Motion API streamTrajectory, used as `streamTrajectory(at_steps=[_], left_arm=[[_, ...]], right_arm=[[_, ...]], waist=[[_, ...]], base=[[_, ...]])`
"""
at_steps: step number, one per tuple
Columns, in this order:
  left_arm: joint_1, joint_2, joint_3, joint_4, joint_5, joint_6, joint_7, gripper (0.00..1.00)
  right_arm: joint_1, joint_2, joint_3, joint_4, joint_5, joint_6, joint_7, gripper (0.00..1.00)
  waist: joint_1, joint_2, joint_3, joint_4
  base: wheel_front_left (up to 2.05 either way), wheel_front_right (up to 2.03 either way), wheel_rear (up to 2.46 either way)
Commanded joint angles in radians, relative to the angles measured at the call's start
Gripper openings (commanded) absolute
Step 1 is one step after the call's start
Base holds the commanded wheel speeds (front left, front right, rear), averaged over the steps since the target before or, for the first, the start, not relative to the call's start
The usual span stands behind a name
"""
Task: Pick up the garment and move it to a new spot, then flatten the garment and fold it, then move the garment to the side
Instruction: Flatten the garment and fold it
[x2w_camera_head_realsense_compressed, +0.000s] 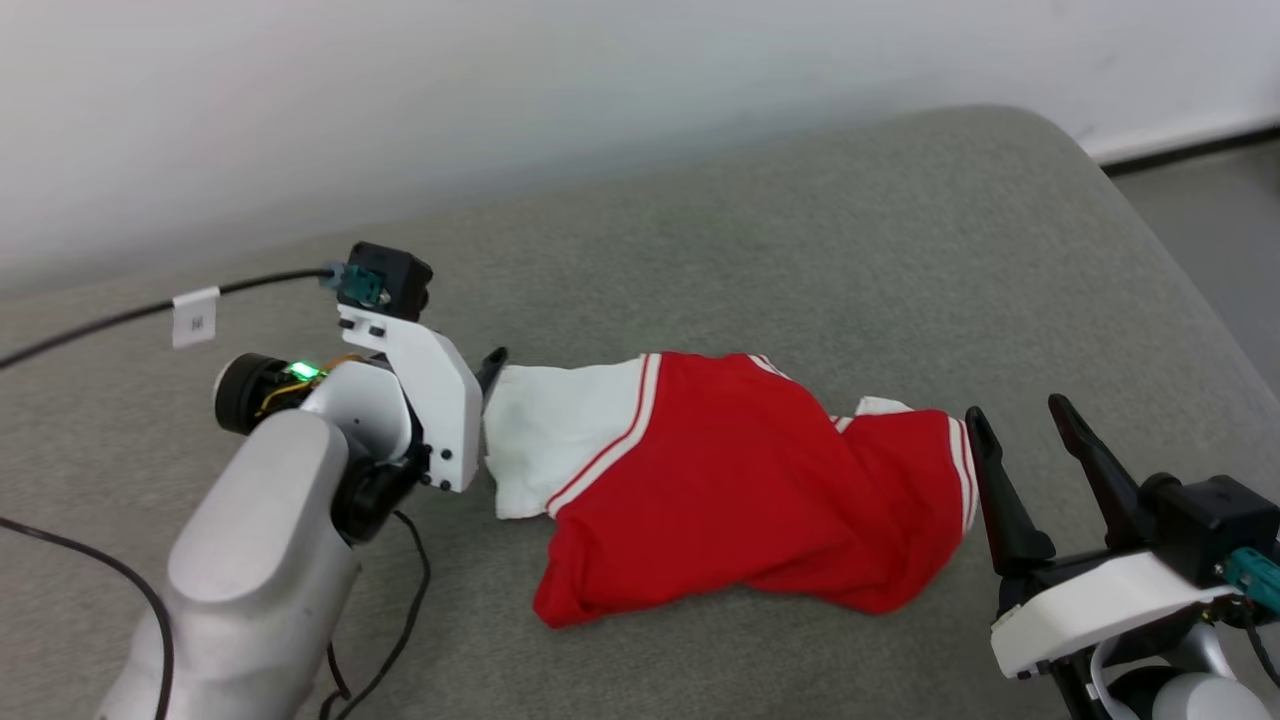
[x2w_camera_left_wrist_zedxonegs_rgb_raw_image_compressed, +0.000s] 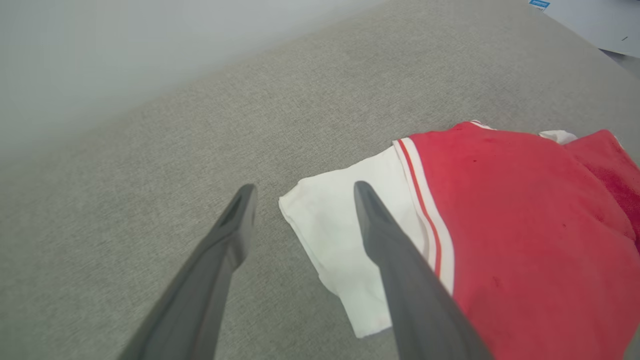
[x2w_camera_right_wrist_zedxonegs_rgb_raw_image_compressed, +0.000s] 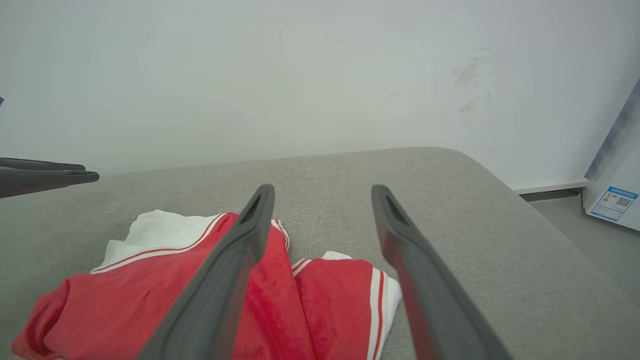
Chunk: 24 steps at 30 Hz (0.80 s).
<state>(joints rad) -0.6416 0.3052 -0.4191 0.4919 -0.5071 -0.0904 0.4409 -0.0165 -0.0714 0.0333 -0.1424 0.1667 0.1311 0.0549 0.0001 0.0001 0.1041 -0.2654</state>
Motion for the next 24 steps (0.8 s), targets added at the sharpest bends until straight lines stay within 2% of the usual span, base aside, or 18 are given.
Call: streamTrajectory(at_steps=[1,9,13,14,15,17,21,24], left_arm=[[-0.018,0.006,-0.008,0.02,-0.007,-0.008,0.022,1.0],[-0.087,0.041,-0.073,0.194,-0.098,-0.038,0.282,1.0],[-0.052,0.03,-0.103,0.248,-0.146,-0.038,0.371,1.0],[-0.046,0.023,-0.11,0.252,-0.158,-0.039,0.385,0.94],[-0.039,0.016,-0.118,0.253,-0.166,-0.04,0.391,0.49],[-0.033,0.014,-0.134,0.243,-0.169,-0.041,0.377,0.0],[-0.05,0.039,-0.165,0.2,-0.146,-0.04,0.299,0.0],[-0.095,0.073,-0.163,0.161,-0.112,-0.038,0.189,0.0]], right_arm=[[-0.014,0.004,0.002,0.006,0.007,-0.001,-0.007,1.0],[-0.047,0.016,0.011,0.064,0.029,-0.001,-0.043,1.0],[-0.054,0.019,0.014,0.092,0.038,-0.001,-0.055,1.0],[-0.057,0.019,0.011,0.095,0.04,-0.001,-0.058,1.0],[-0.062,0.02,0.011,0.097,0.042,-0.001,-0.06,1.0],[-0.07,0.021,0.009,0.104,0.043,-0.001,-0.059,1.0],[-0.07,0.021,-0.002,0.107,0.038,-0.001,-0.053,1.0],[-0.068,0.019,-0.013,0.094,0.031,-0.001,-0.056,1.0]], waist=[[-0.0001,-0.0001,0.056,-0.059],[-0.0001,-0.0001,0.135,-0.124],[-0.0001,-0.0001,0.151,-0.134],[-0.0001,-0.0001,0.155,-0.133],[-0.0001,-0.0001,0.158,-0.131],[-0.0001,-0.0001,0.159,-0.126],[-0.0001,-0.0001,0.148,-0.097],[-0.0001,-0.0001,0.131,-0.059]], base=[[0.0,0.0,0.0],[0.0,0.0,0.0],[0.0,0.0,0.0],[0.0,0.0,0.0],[0.0,0.0,0.0],[0.0,0.0,0.0],[0.0,0.0,0.0],[0.0,0.0,0.0]])
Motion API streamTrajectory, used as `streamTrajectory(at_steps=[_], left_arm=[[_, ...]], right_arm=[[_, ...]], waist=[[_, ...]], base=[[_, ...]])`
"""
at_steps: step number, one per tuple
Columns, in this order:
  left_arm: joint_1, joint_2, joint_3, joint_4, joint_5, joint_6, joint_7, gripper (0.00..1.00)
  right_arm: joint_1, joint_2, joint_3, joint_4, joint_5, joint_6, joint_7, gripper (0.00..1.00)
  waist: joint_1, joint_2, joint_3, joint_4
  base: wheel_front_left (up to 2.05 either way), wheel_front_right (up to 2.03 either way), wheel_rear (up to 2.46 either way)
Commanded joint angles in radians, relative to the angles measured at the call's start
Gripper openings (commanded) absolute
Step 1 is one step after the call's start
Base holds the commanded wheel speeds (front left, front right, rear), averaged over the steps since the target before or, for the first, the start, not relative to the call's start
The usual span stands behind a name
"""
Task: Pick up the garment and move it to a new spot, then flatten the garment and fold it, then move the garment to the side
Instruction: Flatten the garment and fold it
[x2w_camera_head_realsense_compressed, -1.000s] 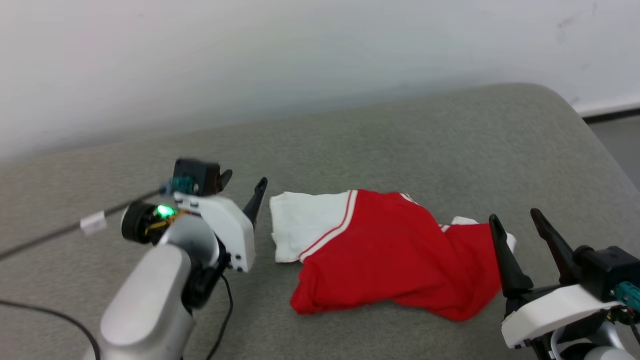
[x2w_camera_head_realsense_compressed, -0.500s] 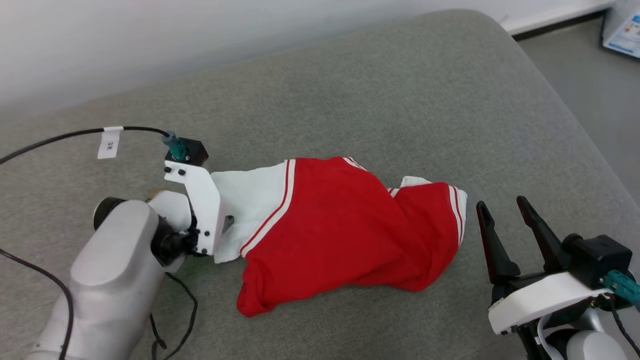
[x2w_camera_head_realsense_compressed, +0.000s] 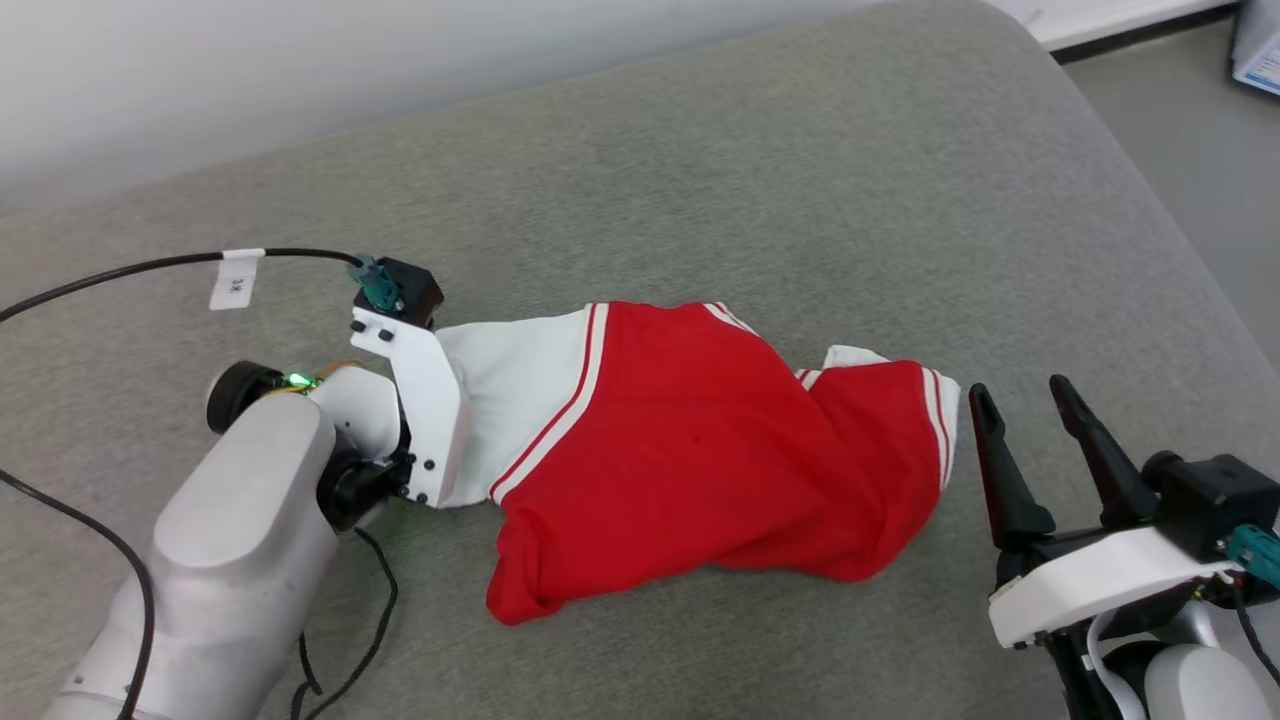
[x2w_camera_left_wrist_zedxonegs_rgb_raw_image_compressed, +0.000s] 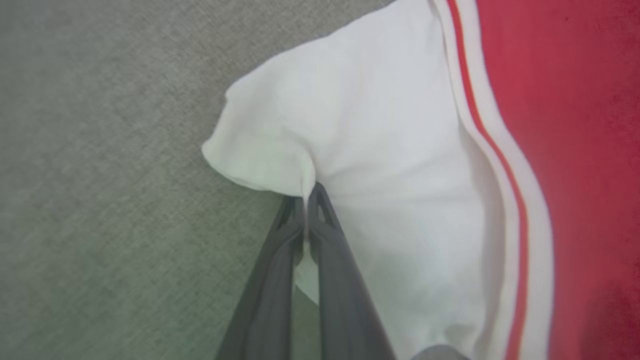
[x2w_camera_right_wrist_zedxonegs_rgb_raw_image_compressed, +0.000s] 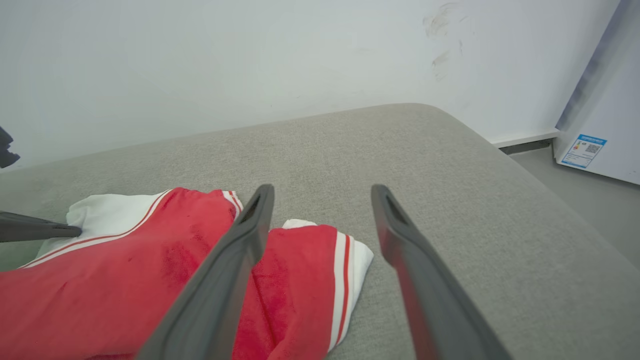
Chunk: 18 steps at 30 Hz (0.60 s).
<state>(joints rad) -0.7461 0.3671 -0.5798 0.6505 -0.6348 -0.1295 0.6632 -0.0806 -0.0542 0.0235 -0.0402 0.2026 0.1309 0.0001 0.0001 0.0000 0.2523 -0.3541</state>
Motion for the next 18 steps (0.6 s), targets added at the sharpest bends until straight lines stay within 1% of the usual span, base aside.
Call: streamTrajectory(at_steps=[1,5,9,12,15,16,18], left_arm=[[-0.003,0.019,0.002,-0.012,0.027,0.005,-0.069,0.0],[0.002,0.031,0.02,-0.084,0.061,0.037,-0.189,0.0],[0.095,0.073,0.042,-0.19,0.067,0.09,-0.25,0.0],[0.208,0.107,0.076,-0.293,0.047,0.154,-0.273,0.0],[0.37,0.142,0.128,-0.396,0.013,0.243,-0.295,0.0],[0.37,0.142,0.128,-0.396,0.013,0.243,-0.295,0.0],[0.489,0.146,0.16,-0.466,-0.017,0.302,-0.31,0.0]], right_arm=[[0.001,0.0,-0.012,-0.014,-0.007,0.0,0.003,1.0],[0.023,-0.011,-0.046,-0.04,-0.02,0.0,0.023,1.0],[0.044,-0.014,-0.074,-0.066,-0.029,0.0,0.045,1.0],[0.055,-0.013,-0.098,-0.085,-0.031,0.0,0.065,1.0],[0.076,-0.009,-0.114,-0.097,-0.034,0.0,0.081,1.0],[0.076,-0.009,-0.114,-0.097,-0.034,0.0,0.081,1.0],[0.09,-0.007,-0.128,-0.101,-0.031,0.0,0.092,1.0]], waist=[[-0.0001,0.0,-0.024,0.046],[-0.0001,0.0,-0.054,0.125],[-0.0001,0.0,-0.081,0.195],[-0.0001,0.0,-0.096,0.232],[-0.0001,0.0,-0.11,0.257],[-0.0001,0.0,-0.11,0.257],[-0.0001,0.0,-0.116,0.269]], base=[[0.0,0.0,0.0],[0.0,0.0,0.0],[0.0,0.0,0.0],[0.0,0.0,0.0],[0.0,0.0,0.0],[0.0,0.0,0.0],[0.0,0.0,0.0]])
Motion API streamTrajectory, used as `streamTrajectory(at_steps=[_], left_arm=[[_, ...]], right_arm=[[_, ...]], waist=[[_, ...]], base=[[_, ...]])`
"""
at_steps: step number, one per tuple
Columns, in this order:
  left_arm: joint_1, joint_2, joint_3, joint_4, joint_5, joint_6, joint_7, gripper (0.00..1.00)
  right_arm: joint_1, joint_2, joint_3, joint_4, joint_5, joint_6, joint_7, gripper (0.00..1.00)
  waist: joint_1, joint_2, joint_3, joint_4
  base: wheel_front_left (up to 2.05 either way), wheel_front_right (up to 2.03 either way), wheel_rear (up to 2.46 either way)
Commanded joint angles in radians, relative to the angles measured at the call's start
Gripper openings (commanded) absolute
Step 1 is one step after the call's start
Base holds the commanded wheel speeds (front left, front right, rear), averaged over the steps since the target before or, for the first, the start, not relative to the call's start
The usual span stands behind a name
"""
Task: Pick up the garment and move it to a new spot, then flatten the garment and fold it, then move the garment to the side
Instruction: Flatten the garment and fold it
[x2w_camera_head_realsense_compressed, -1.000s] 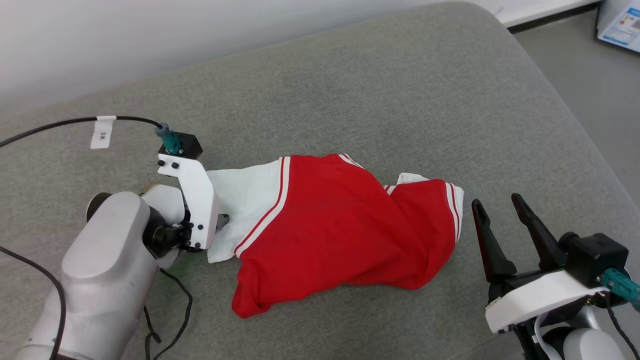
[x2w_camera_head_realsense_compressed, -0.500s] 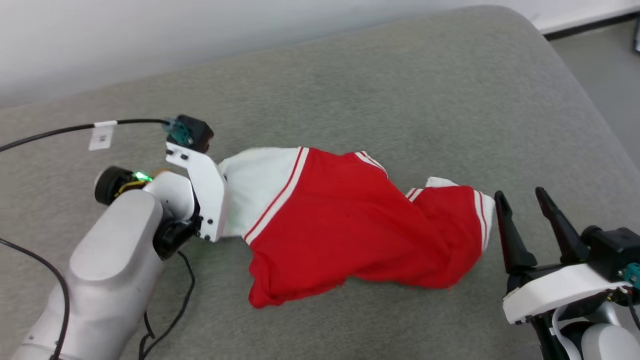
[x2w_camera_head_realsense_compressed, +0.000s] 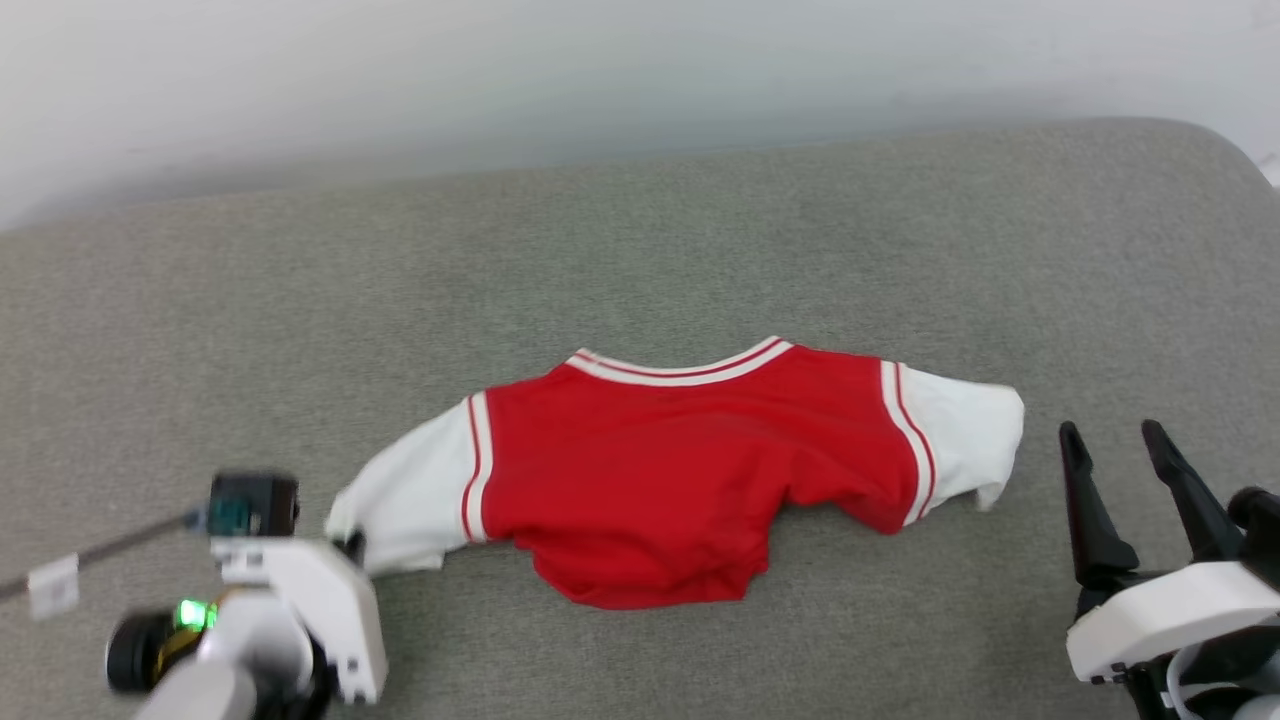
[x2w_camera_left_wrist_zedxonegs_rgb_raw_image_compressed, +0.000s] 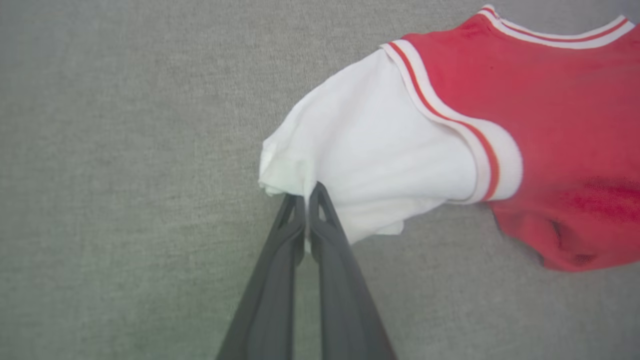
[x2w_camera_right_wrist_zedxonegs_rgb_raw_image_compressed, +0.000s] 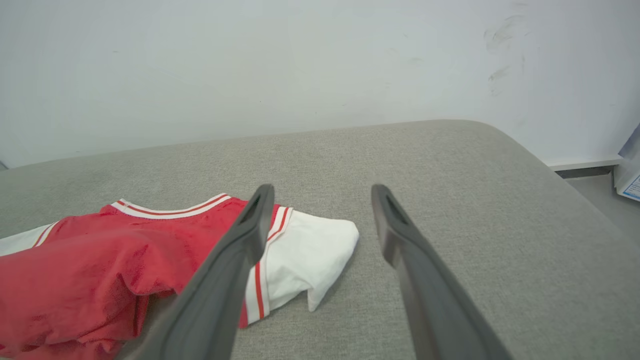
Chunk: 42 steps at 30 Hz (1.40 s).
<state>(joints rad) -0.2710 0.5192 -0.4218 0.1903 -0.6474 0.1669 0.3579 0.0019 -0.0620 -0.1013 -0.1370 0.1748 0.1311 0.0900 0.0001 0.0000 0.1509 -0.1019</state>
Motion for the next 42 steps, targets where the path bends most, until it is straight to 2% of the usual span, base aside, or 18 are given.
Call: streamTrajectory(at_steps=[1,4,8,9,10,15,20,28,32,35,38,42], left_arm=[[0.068,-0.006,0.019,-0.035,-0.019,0.032,-0.014,0.0],[0.22,-0.016,0.051,-0.115,-0.058,0.1,-0.035,0.0],[0.319,-0.047,0.05,-0.175,-0.079,0.135,-0.058,0.0],[0.33,-0.056,0.048,-0.178,-0.079,0.14,-0.066,0.23],[0.334,-0.063,0.046,-0.178,-0.071,0.146,-0.08,1.0],[0.284,-0.08,0.042,-0.2,0.006,0.168,-0.189,1.0],[0.234,-0.084,0.025,-0.235,0.1,0.155,-0.332,1.0],[0.191,-0.118,0.027,-0.234,0.162,0.129,-0.544,1.0],[0.178,-0.141,0.027,-0.248,0.181,0.138,-0.585,1.0],[0.168,-0.156,0.023,-0.252,0.188,0.139,-0.595,1.0],[0.146,-0.177,0.014,-0.253,0.197,0.131,-0.605,1.0],[0.112,-0.209,0.004,-0.243,0.206,0.114,-0.616,1.0]], right_arm=[[0.013,0.002,-0.01,-0.006,-0.004,-0.001,0.008,1.0],[0.033,0.006,-0.03,-0.012,0.001,-0.001,0.021,1.0],[0.045,0.009,-0.049,-0.014,0.005,-0.001,0.04,1.0],[0.044,0.009,-0.051,-0.014,0.006,-0.001,0.042,1.0],[0.043,0.009,-0.053,-0.014,0.007,-0.001,0.049,1.0],[0.052,0.01,-0.063,-0.018,0.007,-0.001,0.076,1.0],[0.066,0.011,-0.069,-0.015,0.013,-0.001,0.111,1.0],[0.071,0.01,-0.068,0.005,0.061,-0.001,0.191,1.0],[0.022,-0.021,-0.113,0.075,0.115,-0.001,0.283,1.0],[-0.04,-0.069,-0.146,0.166,0.162,-0.001,0.379,1.0],[-0.123,-0.128,-0.177,0.262,0.204,-0.001,0.482,1.0],[-0.233,-0.171,-0.199,0.357,0.242,-0.001,0.628,1.0]], waist=[[-0.0001,0.0,-0.017,0.022],[-0.0001,0.0,-0.026,0.038],[-0.0001,0.0,-0.037,0.051],[-0.0001,0.0,-0.04,0.052],[-0.0001,0.0,-0.046,0.054],[-0.0001,0.0,-0.079,0.06],[-0.0001,0.0,-0.119,0.067],[-0.0001,0.0,-0.15,0.082],[-0.0001,0.0,-0.136,0.119],[-0.0001,0.0,-0.107,0.162],[-0.0001,0.0,-0.067,0.214],[-0.0001,0.0,-0.015,0.273]], base=[[0.0,0.0,0.0],[0.0,0.0,0.0],[0.0,0.0,0.0],[0.0,0.0,0.0],[0.0,0.0,0.0],[0.0,0.0,0.0],[0.0,0.0,0.0],[0.0,0.0,0.0],[0.0,0.0,0.0],[0.0,0.0,0.0],[0.0,0.0,0.0],[0.0,0.0,0.0]])
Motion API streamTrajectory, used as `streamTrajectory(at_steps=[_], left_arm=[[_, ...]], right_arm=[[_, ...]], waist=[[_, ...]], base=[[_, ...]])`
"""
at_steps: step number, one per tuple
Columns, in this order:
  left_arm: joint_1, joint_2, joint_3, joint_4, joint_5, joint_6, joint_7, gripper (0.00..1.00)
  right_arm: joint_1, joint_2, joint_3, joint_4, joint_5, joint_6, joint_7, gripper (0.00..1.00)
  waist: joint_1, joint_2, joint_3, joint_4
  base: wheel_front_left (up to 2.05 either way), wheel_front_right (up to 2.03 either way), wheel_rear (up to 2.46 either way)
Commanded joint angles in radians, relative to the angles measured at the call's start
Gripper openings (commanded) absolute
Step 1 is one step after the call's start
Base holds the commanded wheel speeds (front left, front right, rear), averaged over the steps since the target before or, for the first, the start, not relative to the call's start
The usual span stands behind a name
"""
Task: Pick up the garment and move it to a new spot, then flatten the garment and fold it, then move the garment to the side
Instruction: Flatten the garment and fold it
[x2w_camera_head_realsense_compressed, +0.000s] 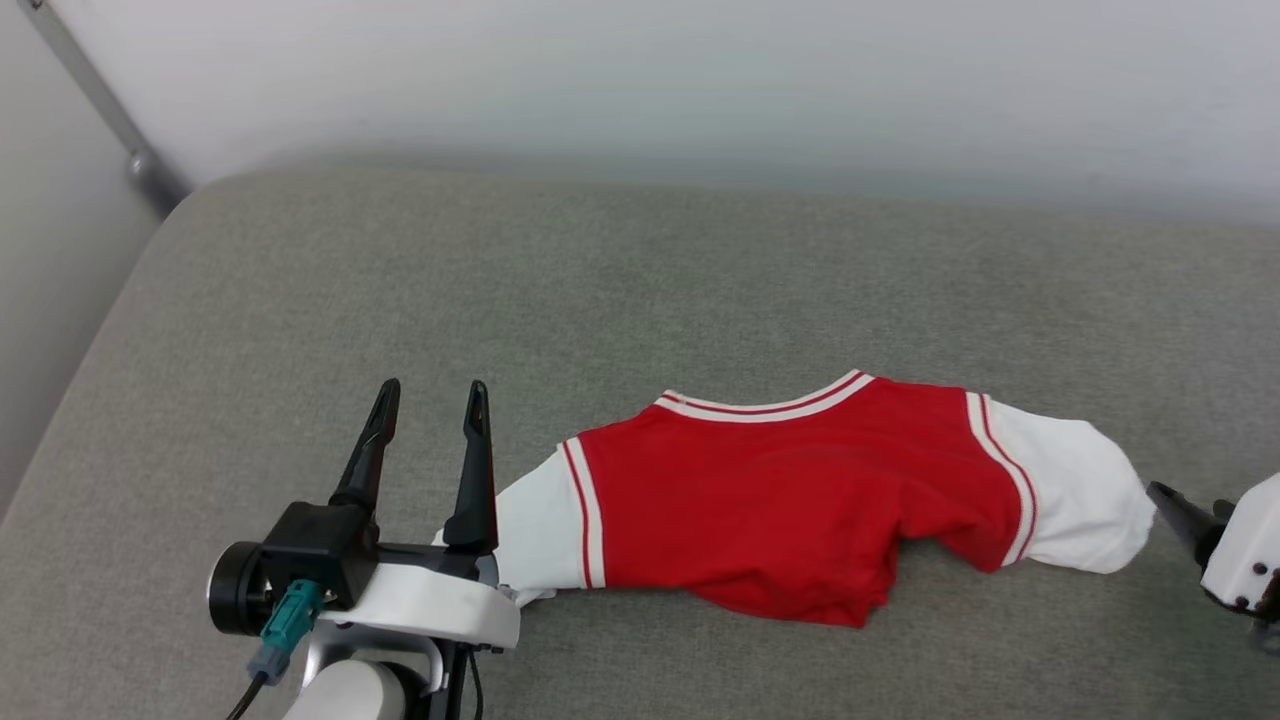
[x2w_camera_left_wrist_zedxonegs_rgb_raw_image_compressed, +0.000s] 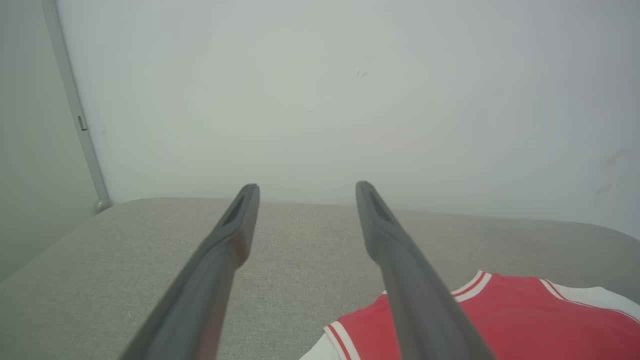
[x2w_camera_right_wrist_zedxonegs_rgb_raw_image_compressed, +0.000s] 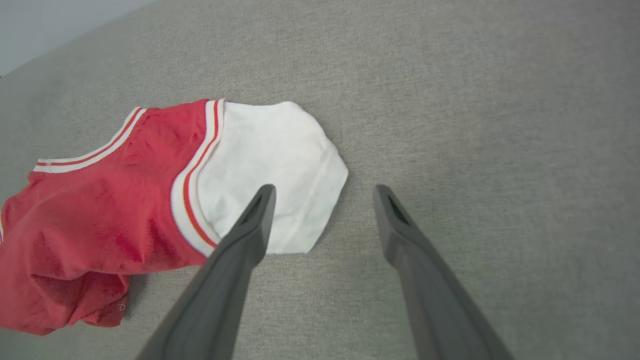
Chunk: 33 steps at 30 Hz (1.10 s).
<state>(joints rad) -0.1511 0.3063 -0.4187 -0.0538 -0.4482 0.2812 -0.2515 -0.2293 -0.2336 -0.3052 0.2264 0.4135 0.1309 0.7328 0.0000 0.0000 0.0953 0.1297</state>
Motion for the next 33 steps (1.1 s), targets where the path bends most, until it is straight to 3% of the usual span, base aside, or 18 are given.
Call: streamTrajectory(at_steps=[1,10,16,17,18,19,20,27,33], left_arm=[[-0.016,-0.006,-0.003,0.004,0.008,-0.005,-0.008,1.0],[-0.077,-0.062,0.002,0.025,0.031,-0.043,-0.015,1.0],[-0.072,-0.089,0.029,0.043,0.043,-0.066,-0.016,1.0],[-0.069,-0.092,0.032,0.052,0.045,-0.069,-0.015,1.0],[-0.069,-0.096,0.036,0.058,0.048,-0.072,-0.015,1.0],[-0.071,-0.101,0.04,0.064,0.049,-0.078,-0.015,1.0],[-0.071,-0.103,0.042,0.074,0.049,-0.081,-0.015,1.0],[-0.092,-0.063,0.071,0.144,0.005,-0.131,0.025,1.0],[-0.151,0.045,0.079,0.225,-0.114,-0.236,0.31,1.0]], right_arm=[[-0.025,-0.015,-0.003,0.012,0.002,0.0,0.02,1.0],[-0.2,-0.062,-0.066,0.168,-0.036,0.0,0.188,1.0],[-0.194,-0.021,-0.081,0.275,-0.066,-0.001,0.268,1.0],[-0.189,-0.012,-0.083,0.292,-0.068,-0.001,0.279,0.97],[-0.184,-0.004,-0.083,0.303,-0.067,-0.001,0.289,0.46],[-0.184,0.003,-0.08,0.306,-0.067,-0.001,0.293,0.13],[-0.187,0.008,-0.075,0.309,-0.065,-0.001,0.294,0.0],[-0.227,-0.037,0.017,0.218,-0.065,0.0,0.189,0.0],[-0.2,-0.059,0.109,0.144,-0.047,0.0,0.123,0.0]], waist=[[0.0,0.0,0.056,0.055],[0.0,0.0,0.171,0.12],[0.0,0.0,0.193,0.124],[0.0,0.0,0.193,0.123],[0.0,0.0,0.193,0.12],[0.0,0.0,0.192,0.118],[0.0,0.0,0.19,0.114],[0.0,0.0,0.141,0.064],[0.0,0.0,0.075,0.007]], base=[[0.0,0.0,0.0],[0.0,0.0,0.0],[0.0,0.0,0.0],[0.0,0.0,0.0],[0.0,0.0,0.0],[0.0,0.0,0.0],[0.0,0.0,0.0],[0.0,0.0,0.0],[0.0,0.0,0.0]])
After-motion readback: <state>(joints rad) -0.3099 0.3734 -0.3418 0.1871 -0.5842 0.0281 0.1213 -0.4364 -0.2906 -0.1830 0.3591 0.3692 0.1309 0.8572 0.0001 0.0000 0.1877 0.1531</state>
